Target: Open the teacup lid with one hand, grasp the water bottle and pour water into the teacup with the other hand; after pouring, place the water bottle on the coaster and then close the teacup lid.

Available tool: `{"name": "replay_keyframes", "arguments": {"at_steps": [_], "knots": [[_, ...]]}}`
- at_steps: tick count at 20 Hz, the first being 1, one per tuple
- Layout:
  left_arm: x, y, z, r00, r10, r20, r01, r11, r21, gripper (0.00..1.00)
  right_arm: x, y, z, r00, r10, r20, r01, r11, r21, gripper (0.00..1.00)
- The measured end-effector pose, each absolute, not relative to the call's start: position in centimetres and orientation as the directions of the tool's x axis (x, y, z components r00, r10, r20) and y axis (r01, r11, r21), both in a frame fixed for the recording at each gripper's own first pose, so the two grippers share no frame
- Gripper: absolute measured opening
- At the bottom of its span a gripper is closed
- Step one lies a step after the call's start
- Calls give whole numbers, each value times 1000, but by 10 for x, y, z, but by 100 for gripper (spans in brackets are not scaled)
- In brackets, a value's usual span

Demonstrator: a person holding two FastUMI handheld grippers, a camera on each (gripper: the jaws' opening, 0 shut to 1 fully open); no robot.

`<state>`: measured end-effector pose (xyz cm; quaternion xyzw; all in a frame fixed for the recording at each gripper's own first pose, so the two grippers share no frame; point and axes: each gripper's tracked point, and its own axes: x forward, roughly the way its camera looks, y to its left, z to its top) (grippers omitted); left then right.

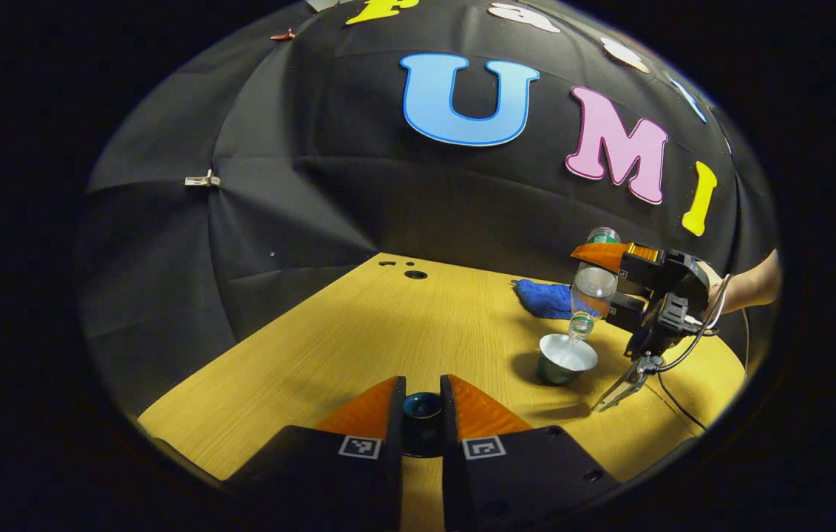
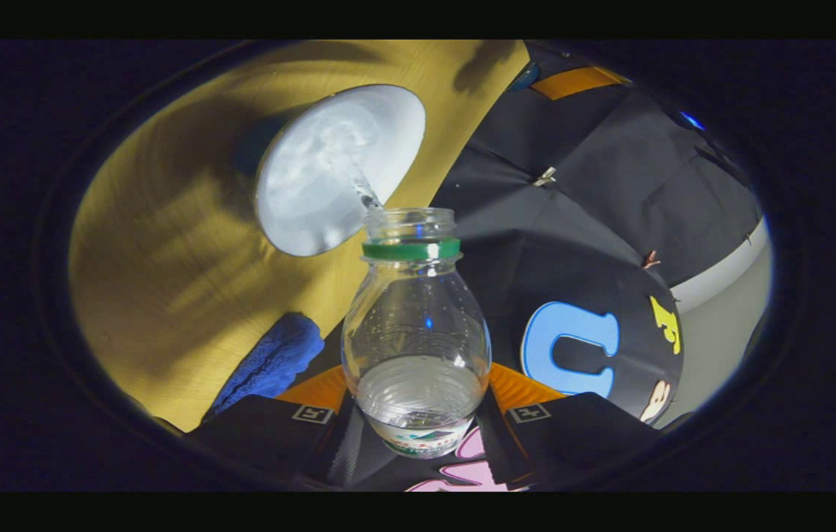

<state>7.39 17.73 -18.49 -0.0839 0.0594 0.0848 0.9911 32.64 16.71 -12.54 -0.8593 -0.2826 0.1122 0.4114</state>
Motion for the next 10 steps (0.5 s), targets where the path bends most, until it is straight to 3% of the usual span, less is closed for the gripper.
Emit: {"name": "replay_keyframes", "arguments": {"at_steps": [1,2,10], "knots": [[73,176,-185,978,159,-132,-179,971,-157,29,326,167,-125,814,580,38,394,-502,-770,70],[73,177,-184,978,160,-130,-179,971,-155,22,327,167,-125,814,580,36,393,-504,-769,70],[72,172,-184,978,168,-125,-185,972,-143,26,329,163,-129,823,568,34,384,-511,-769,70]]}}
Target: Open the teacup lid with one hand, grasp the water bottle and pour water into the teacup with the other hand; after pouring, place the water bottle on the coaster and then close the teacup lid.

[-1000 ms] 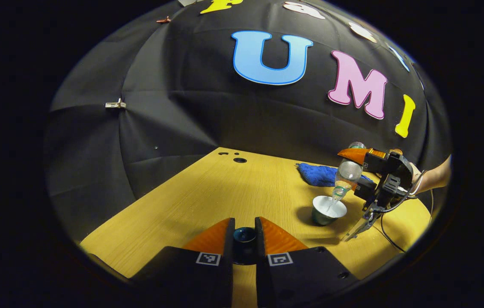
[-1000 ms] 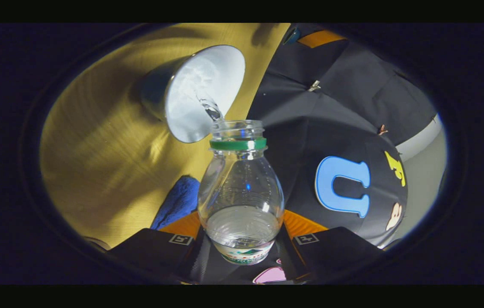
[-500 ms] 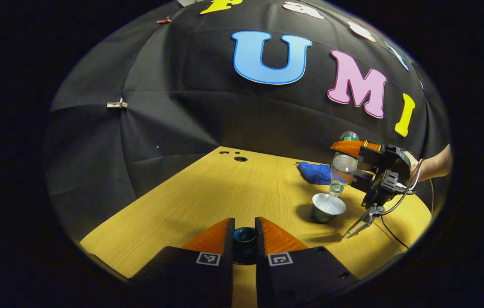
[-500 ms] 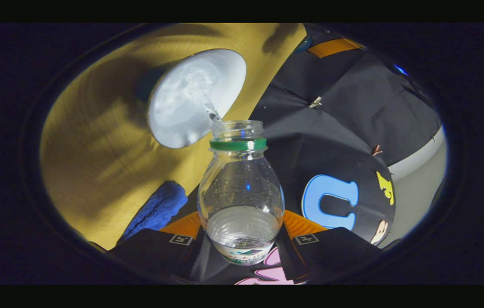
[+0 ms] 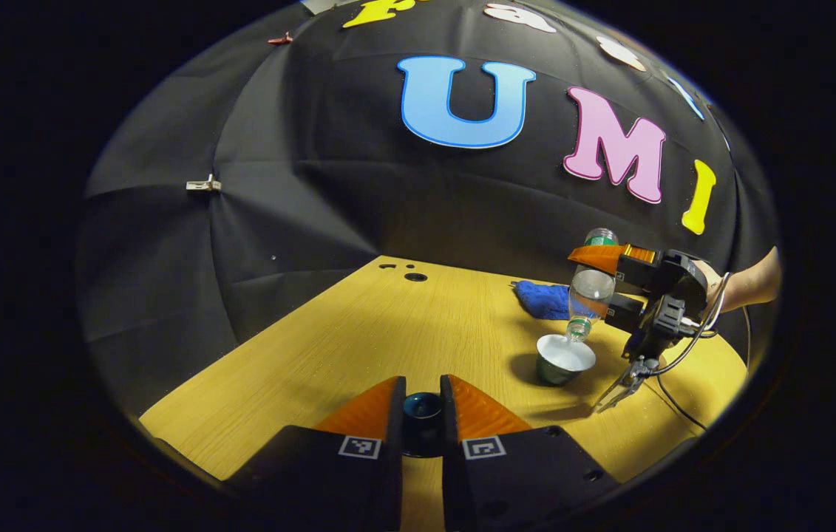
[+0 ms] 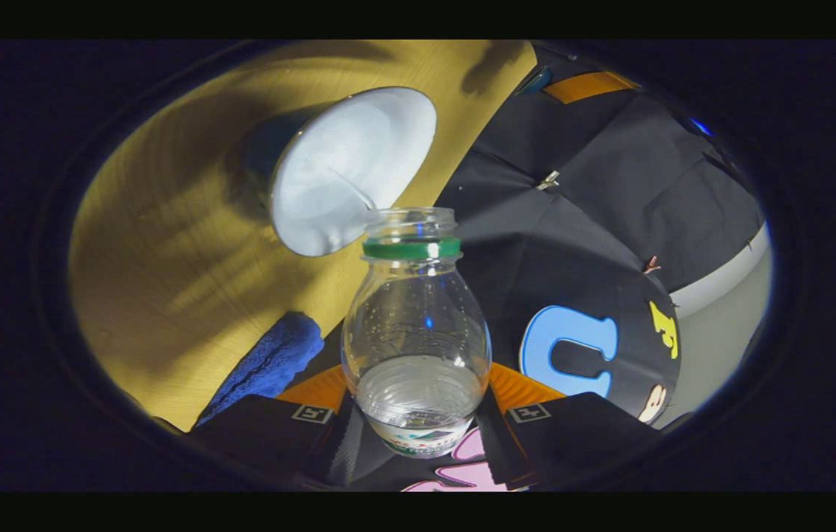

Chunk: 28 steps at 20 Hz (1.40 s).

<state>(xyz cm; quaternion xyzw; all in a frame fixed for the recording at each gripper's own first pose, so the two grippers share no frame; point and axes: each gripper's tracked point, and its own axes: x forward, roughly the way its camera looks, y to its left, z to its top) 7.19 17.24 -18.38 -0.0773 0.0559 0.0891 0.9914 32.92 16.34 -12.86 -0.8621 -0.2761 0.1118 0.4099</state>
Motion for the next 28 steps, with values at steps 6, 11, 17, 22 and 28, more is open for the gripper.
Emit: {"name": "replay_keyframes", "arguments": {"at_steps": [6,11,17,22,28], "knots": [[70,170,-182,977,176,-119,-192,971,-143,25,329,161,-132,832,554,25,347,-486,-802,70],[69,164,-180,976,188,-113,-203,968,-147,25,322,130,-137,902,432,7,171,-342,-924,71],[72,143,-175,979,170,-115,-184,975,-125,26,296,103,-128,954,296,-45,-63,50,-997,71],[76,117,-151,985,149,-89,-158,982,-101,25,278,63,-105,972,202,-118,-199,446,-872,71],[84,79,-137,992,102,-69,-110,986,-125,26,262,26,-76,967,212,-142,-255,782,-568,71]]}}
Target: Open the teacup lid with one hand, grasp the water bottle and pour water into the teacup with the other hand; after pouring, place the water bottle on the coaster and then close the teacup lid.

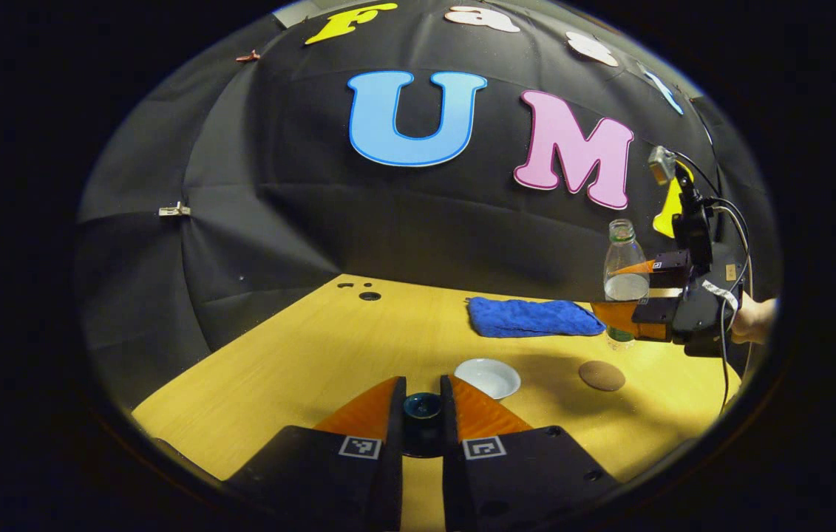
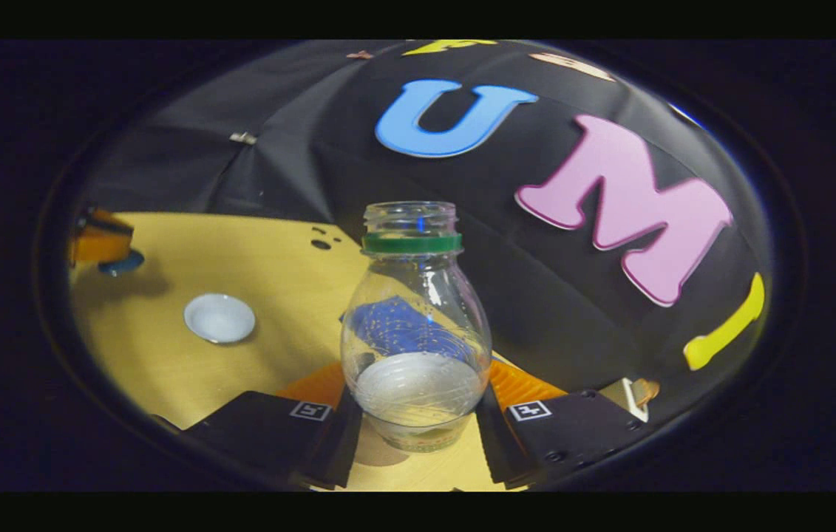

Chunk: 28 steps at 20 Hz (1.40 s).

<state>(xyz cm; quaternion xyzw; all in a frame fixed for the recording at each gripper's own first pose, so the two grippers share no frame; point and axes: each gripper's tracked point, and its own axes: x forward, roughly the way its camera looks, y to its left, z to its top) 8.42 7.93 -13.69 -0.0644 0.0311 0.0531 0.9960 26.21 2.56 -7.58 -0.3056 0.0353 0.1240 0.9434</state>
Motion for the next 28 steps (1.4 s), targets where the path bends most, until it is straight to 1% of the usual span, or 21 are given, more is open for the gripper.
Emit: {"name": "replay_keyframes", "arguments": {"at_steps": [1,2,3,4,5,6,8,10,11,14,17,18,19,21,22,23,24,25,26,27,28], "knots": [[85,74,-139,993,96,-71,-105,986,-128,25,259,20,-76,965,222,-140,-262,822,-506,71],[88,69,-139,993,94,-73,-103,986,-129,22,254,17,-82,958,241,-153,-285,856,-432,71],[90,64,-139,994,87,-73,-96,987,-133,26,250,14,-89,953,255,-165,-298,884,-359,71],[91,60,-139,994,78,-73,-88,986,-138,26,249,14,-95,949,268,-168,-307,908,-285,71],[92,57,-141,995,72,-71,-82,986,-142,26,248,16,-100,942,292,-165,-323,922,-214,71],[93,55,-141,995,68,-69,-78,987,-144,22,248,16,-101,940,306,-151,-328,931,-157,71],[96,54,-143,995,64,-70,-74,986,-148,22,250,10,-103,945,303,-122,-316,944,-98,72],[99,55,-145,995,65,-71,-75,985,-156,22,255,2,-107,956,278,-96,-288,952,-106,72],[101,56,-146,995,67,-70,-77,984,-159,26,257,0,-111,958,273,-91,-282,953,-113,72],[105,56,-149,995,70,-70,-81,984,-160,26,265,-9,-119,967,241,-78,-249,959,-133,74],[110,53,-149,995,63,-74,-74,984,-163,26,271,-10,-134,967,233,-101,-244,963,-118,75],[110,51,-149,995,60,-73,-71,984,-163,22,272,-10,-138,968,227,-110,-239,965,-108,75],[111,50,-148,996,57,-74,-68,984,-163,25,273,-11,-141,969,221,-114,-233,967,-102,76],[112,48,-149,996,53,-75,-65,983,-170,26,275,-14,-140,972,214,-97,-223,971,-86,77],[111,48,-149,996,54,-74,-66,982,-174,22,273,-16,-140,973,209,-100,-217,972,-85,77],[112,48,-148,996,56,-73,-68,982,-178,25,274,-18,-141,974,204,-102,-213,973,-86,78],[113,48,-148,996,58,-73,-71,981,-183,26,273,-20,-141,975,199,-101,-208,974,-91,80],[114,50,-147,995,62,-72,-74,979,-188,25,274,-22,-139,977,189,-95,-199,975,-97,84],[114,51,-148,995,62,-73,-76,978,-194,22,273,-23,-138,978,186,-93,-195,975,-102,91],[114,51,-148,995,65,-73,-78,977,-199,22,272,-22,-137,978,187,-93,-196,975,-106,98],[116,52,-147,995,67,-73,-81,976,-201,25,270,-21,-136,978,188,-94,-198,974,-111,96]]}}
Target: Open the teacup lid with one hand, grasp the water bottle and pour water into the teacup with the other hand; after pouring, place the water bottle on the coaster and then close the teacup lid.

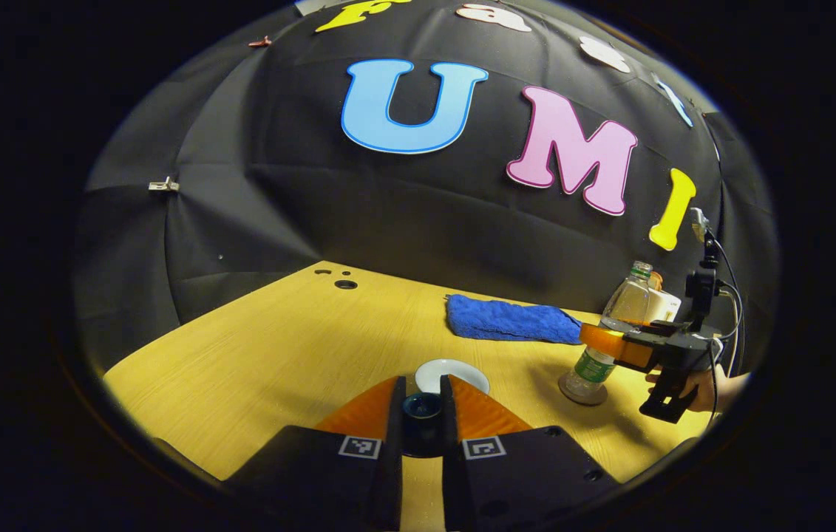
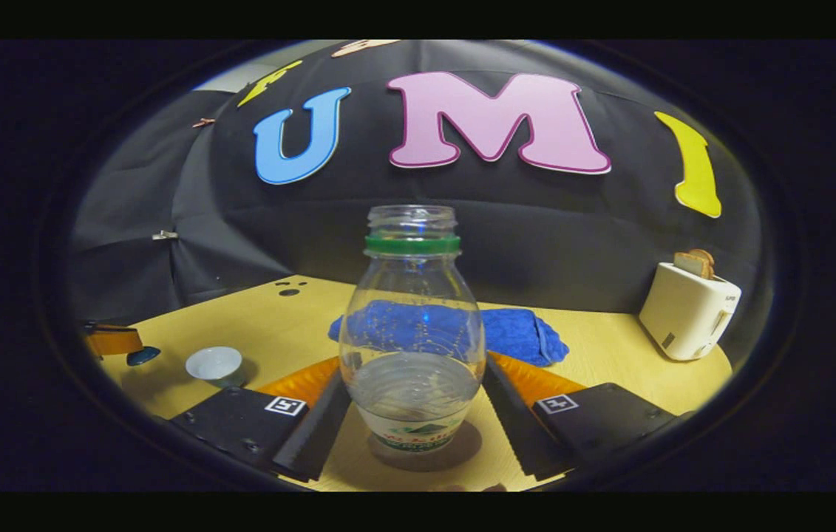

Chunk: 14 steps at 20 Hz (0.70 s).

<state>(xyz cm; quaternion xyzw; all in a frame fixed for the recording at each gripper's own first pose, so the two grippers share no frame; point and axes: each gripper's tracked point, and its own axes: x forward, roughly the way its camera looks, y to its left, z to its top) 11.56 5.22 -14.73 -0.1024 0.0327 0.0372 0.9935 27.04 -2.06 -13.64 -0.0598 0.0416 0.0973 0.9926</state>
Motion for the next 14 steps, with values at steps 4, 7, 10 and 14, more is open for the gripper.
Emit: {"name": "replay_keyframes", "arguments": {"at_steps": [4,7,10,14], "knots": [[121,55,-137,996,70,-55,-79,981,-179,26,251,-22,-137,976,190,-103,-201,973,-114,97],[129,55,-133,997,69,-48,-76,983,-166,26,240,-28,-141,972,196,-127,-211,971,-115,94],[144,53,-131,997,71,-43,-76,989,-124,29,231,-40,-141,974,180,-139,-196,974,-111,98],[177,43,-135,998,51,-38,-54,995,-81,26,215,-54,-145,973,167,-159,-183,979,-90,98]]}}
